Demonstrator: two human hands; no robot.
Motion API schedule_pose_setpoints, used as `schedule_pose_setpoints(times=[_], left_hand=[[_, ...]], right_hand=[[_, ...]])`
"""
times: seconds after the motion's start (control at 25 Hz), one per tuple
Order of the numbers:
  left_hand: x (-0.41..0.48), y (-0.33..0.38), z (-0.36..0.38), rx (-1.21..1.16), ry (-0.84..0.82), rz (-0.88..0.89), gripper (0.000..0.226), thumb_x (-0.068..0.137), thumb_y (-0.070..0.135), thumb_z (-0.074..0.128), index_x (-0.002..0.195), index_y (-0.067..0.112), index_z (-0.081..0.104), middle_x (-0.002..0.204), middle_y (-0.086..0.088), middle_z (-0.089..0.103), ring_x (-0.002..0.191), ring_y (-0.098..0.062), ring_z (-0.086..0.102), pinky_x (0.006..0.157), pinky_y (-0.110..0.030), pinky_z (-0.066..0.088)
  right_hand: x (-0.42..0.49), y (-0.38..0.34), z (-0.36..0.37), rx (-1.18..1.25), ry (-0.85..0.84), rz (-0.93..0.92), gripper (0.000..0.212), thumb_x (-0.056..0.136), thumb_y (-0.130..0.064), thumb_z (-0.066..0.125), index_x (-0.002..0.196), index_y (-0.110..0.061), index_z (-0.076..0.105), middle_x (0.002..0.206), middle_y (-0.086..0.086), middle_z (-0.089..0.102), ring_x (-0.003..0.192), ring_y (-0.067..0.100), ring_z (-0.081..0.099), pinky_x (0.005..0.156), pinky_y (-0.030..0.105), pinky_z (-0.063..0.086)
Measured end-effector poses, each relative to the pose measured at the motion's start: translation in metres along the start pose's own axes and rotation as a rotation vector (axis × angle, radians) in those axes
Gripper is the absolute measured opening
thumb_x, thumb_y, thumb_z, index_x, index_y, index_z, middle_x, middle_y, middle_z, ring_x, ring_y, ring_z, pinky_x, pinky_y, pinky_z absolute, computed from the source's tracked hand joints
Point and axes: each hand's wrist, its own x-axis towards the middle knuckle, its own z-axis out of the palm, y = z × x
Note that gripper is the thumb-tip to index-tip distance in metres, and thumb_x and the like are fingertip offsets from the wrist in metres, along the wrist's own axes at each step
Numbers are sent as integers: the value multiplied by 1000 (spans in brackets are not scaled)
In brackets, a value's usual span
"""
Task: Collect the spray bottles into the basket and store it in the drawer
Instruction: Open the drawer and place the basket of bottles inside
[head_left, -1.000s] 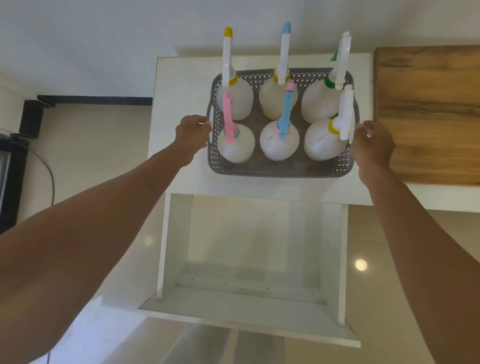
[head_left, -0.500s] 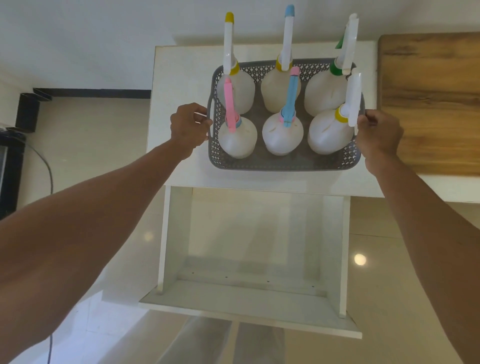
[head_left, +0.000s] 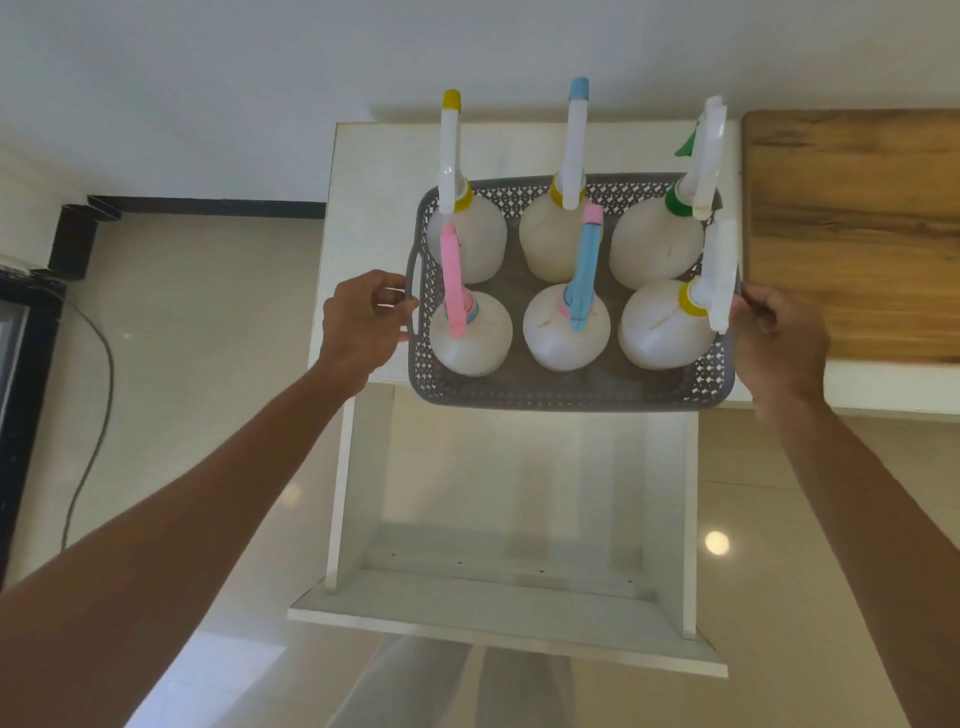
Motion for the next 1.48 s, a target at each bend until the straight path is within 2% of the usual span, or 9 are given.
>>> schedule_pose_setpoints(times=[0.08,0.2,0.32,0.48,0.68,0.88,1.04,1.24,1.48], left_hand=[[-20,-7,-12,-13,0,26,17,91,8,69,106,16,70,92,-1,75,79,-14,73,63,-22,63],[-50,-18,-31,-16,-4,57,21,91,7,69,109,16,70,95,-3,75,84,-18,73,65,-23,62],[-78,-32,-50,-14,-9,75,23,90,6,70,110,17,71,98,-1,76,88,-21,73,67,-28,64],[-118,-54,-69,25,-15,74,25,90,6,70,105,25,71,95,11,75,86,-16,73,66,-27,64],[-149,-93,-76,133,-18,46,25,90,6,71,109,22,72,94,14,75,83,-5,71,66,-25,63],[-164,-130,-67,219,-74,40,22,89,7,72,106,20,72,89,17,73,79,7,66,58,-11,57],[-164,-158,-55,273,-109,44,19,88,8,73,102,21,70,89,15,73,79,4,68,60,-14,59],[-159,-192,-34,308,-113,16,16,88,6,71,102,13,71,90,7,75,80,-12,72,72,-40,64],[-146,-231,0,325,-86,-12,13,86,2,69,98,5,69,86,3,68,83,-19,68,81,-43,61]], right_hand=[[-23,-1,-8,42,-9,10,27,97,-20,59,120,-14,71,103,-5,67,80,-11,58,68,-4,38],[-59,-2,-21,90,-21,34,25,96,-22,61,119,-21,71,103,-9,68,94,5,60,75,8,42],[-93,-1,-30,207,-51,99,22,94,-21,65,113,-31,71,103,-8,72,93,8,65,83,24,49],[-142,7,-36,254,-45,163,24,93,-17,66,107,-35,72,97,-11,74,82,3,66,75,23,49],[-193,38,-33,247,-67,229,26,92,-11,69,110,-29,73,101,3,75,86,18,66,77,32,51],[-225,79,-20,192,-76,295,30,91,-8,70,116,-24,73,100,-7,74,74,-12,64,63,0,47],[-240,102,-3,193,-69,332,28,93,-10,68,114,-29,73,99,-13,73,77,-15,64,70,4,51],[-241,132,21,147,-85,341,24,95,-16,66,115,-27,73,97,-13,72,79,-17,64,74,6,50],[-228,171,58,62,-134,368,24,93,-15,67,117,-16,73,104,-2,72,94,14,66,93,30,52]])
